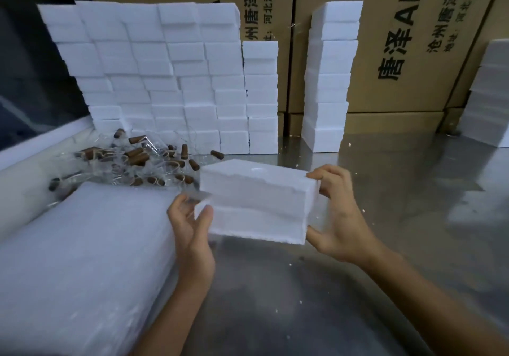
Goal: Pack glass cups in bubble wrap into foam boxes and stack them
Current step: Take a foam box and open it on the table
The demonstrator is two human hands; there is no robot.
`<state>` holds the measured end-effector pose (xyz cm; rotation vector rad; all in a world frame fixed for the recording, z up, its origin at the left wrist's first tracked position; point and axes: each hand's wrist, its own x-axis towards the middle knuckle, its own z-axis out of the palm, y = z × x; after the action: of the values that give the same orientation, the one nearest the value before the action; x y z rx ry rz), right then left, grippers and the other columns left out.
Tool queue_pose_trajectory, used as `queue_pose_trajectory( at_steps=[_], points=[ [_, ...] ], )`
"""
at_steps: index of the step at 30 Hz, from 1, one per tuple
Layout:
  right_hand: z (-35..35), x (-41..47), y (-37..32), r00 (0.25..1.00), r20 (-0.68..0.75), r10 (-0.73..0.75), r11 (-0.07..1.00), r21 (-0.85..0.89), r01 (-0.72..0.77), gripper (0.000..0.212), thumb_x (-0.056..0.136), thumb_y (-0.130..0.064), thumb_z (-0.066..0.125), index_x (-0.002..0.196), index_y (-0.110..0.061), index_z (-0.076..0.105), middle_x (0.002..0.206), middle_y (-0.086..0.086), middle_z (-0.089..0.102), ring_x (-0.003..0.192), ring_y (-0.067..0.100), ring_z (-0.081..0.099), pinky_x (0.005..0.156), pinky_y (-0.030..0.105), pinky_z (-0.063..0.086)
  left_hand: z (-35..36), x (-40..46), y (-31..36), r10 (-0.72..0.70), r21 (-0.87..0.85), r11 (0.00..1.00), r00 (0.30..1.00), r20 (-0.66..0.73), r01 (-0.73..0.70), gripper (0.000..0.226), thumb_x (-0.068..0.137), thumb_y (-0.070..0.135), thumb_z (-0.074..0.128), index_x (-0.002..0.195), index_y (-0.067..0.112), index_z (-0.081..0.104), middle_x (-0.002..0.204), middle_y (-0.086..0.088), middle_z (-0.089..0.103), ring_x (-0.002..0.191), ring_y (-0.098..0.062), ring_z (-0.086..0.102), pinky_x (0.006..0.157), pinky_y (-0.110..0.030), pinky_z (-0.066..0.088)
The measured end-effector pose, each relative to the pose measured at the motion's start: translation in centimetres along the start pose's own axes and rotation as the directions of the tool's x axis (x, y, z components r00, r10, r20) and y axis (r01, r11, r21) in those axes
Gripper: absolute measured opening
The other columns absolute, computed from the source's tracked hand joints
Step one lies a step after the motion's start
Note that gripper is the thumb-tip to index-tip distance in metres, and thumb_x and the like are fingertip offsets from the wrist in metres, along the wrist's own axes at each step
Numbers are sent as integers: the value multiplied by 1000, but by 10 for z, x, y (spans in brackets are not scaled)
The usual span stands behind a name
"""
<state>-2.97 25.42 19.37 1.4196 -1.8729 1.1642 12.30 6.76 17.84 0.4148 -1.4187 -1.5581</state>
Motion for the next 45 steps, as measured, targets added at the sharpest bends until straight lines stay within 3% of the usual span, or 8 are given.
queue_pose_trajectory(
  at_steps=[8, 14, 21, 27, 30, 35, 38, 45],
  points=[
    [7, -29, -2, 987, 143, 74, 996, 45, -82, 95, 66, -22, 91, 142, -18, 33, 148, 5, 32, 138, 18, 38, 104, 48, 46, 3, -11, -3, 20, 143, 989, 997, 79, -31, 31, 83, 41, 62, 110, 25, 63, 104, 6, 72, 99, -17, 68, 81, -35, 55],
    [8, -33, -8, 974, 42, 225, 954, -213, -211, 113, 65, -14, 83, 155, -33, 17, 133, -2, 25, 105, 12, 38, 87, 36, 52, 5, -8, -3, 47, 196, 979, 998, 29, -52, 27, 81, 47, 67, 90, 25, 54, 82, 13, 67, 77, -3, 65, 67, -20, 52],
    [-1, -36, -12, 918, 289, 273, 954, 46, -298, 123, 68, -26, 86, 159, -32, 4, 147, -13, 32, 125, 6, 40, 89, 12, 42, 2, -4, -6, 7, 219, 976, 999, 38, -15, 23, 85, 32, 74, 95, 28, 54, 96, 8, 66, 76, 5, 63, 57, -11, 48],
    [-15, -33, -27, 764, 579, 283, 827, 257, -501, 145, 55, -48, 95, 147, -59, -16, 160, -27, 11, 145, 2, 27, 114, 31, 37, -4, 3, 1, -87, 237, 970, 991, 104, 60, 32, 69, 41, 74, 95, 33, 57, 95, 10, 68, 85, -10, 64, 65, -25, 49],
    [-24, -34, -31, 703, 663, 256, 739, 334, -584, 126, 65, -43, 87, 144, -65, -8, 141, -29, 43, 121, -1, 54, 99, 19, 47, -9, 9, 5, -132, 196, 976, 978, 164, 98, 19, 78, 27, 74, 90, 25, 60, 81, 11, 71, 74, -9, 67, 58, -20, 48],
    [-4, -16, -28, 702, 436, 563, 626, 331, -707, 79, 80, -58, 41, 148, -21, 26, 131, -21, 49, 119, 1, 46, 89, 16, 39, -8, 11, 7, -202, 177, 971, 946, 252, 160, 14, 82, 24, 70, 76, 19, 58, 62, 13, 66, 56, -4, 62, 47, -15, 43],
    [0, -18, -28, 714, 370, 594, 624, 349, -699, 73, 91, -72, 28, 156, -40, 15, 155, -24, 29, 140, 1, 33, 113, 36, 36, -6, 10, 7, -220, 182, 968, 934, 281, 173, 8, 89, 14, 64, 82, 14, 60, 58, 15, 64, 51, 0, 60, 46, -12, 43],
    [7, -31, -28, 689, 245, 682, 622, 301, -723, 60, 95, -67, 29, 151, -46, 31, 155, -28, 31, 143, -5, 27, 123, 39, 22, -1, 2, 3, -217, 284, 946, 954, 205, 154, 23, 85, 39, 70, 101, 26, 61, 102, 6, 73, 93, -16, 70, 78, -37, 55]
  ],
)
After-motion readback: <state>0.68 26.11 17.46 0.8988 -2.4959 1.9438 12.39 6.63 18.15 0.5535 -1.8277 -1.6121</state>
